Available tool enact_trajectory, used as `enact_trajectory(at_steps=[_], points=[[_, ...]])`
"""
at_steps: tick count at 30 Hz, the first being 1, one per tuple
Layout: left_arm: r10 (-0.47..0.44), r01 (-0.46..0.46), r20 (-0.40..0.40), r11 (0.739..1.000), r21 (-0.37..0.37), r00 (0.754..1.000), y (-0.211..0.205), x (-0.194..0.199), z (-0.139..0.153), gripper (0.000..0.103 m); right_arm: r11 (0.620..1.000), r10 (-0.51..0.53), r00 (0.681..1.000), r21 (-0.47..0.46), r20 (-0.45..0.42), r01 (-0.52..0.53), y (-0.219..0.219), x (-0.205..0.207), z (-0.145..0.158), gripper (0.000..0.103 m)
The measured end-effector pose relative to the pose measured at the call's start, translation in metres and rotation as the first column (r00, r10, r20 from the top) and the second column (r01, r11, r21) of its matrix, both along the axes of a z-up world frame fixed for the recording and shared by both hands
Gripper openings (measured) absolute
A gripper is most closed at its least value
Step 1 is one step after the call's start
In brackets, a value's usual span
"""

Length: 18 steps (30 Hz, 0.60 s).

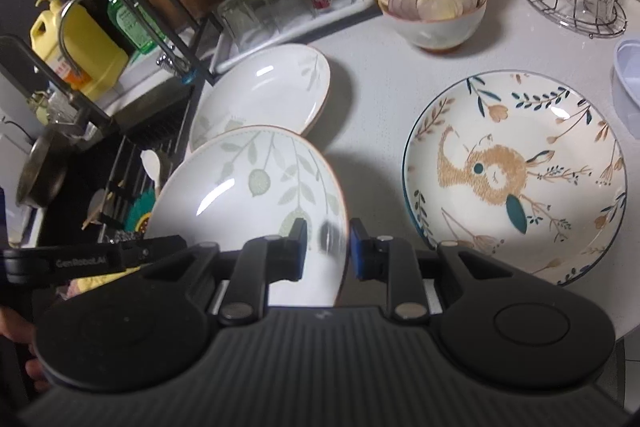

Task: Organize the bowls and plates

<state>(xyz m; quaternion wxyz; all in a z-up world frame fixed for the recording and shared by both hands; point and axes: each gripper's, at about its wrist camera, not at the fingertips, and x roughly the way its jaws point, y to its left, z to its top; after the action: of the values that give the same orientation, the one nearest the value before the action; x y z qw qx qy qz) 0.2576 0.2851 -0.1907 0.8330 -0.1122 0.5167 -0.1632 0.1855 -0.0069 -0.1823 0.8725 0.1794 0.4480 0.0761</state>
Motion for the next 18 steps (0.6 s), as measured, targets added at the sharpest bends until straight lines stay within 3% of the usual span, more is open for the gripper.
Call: enact_trajectory(at_steps=[18], points=[[-0.055, 0.059, 0.071, 0.997, -0.055, 0.996, -0.061, 0.025, 0.053, 0.022, 0.989, -0.111, 0.983, -0.081, 0.144, 0.124, -0.045, -0.005, 0.062, 0.026]])
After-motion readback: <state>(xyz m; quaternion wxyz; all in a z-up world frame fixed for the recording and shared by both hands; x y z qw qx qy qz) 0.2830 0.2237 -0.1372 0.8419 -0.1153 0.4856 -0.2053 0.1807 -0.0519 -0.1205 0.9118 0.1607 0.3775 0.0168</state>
